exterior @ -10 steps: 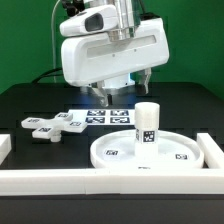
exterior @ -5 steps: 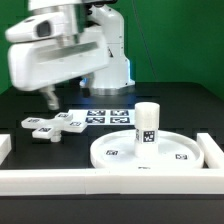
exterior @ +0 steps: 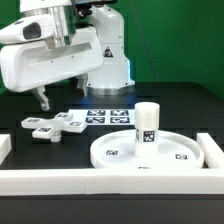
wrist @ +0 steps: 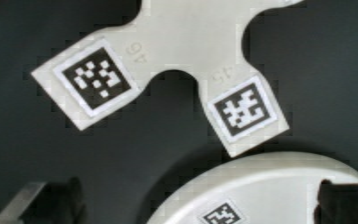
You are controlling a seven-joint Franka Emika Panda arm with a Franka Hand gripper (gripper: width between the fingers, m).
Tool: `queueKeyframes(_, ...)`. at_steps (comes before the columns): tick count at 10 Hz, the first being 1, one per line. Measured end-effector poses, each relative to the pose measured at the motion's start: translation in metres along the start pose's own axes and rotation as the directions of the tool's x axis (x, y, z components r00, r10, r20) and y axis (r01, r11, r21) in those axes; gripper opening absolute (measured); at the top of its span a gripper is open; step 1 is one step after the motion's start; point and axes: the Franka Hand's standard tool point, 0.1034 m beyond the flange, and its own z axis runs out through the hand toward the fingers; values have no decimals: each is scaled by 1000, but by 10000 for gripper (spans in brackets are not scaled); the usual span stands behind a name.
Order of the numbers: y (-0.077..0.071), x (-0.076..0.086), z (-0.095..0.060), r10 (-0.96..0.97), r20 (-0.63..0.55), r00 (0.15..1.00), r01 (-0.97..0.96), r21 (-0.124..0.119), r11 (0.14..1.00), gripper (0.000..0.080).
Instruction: Assemble round table
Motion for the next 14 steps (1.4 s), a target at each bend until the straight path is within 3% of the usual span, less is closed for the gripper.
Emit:
queueKeyframes(1,13,-18,-3,103,-20,994,-104,-55,993,649)
queueKeyframes(2,15,-29,-1,176,-21,984,-178,-79,981,649)
queueKeyframes(6,17,-32,1,181,-18,983,-182,-78,980,649)
queueKeyframes(11,13,-25,8,242,-10,970,-242,-86,966,649)
queueKeyframes(12,12,-17,7,286,0,958,-285,-101,953,649)
queueKeyframes(14,3,-6,6,317,67,946,-312,-76,947,649)
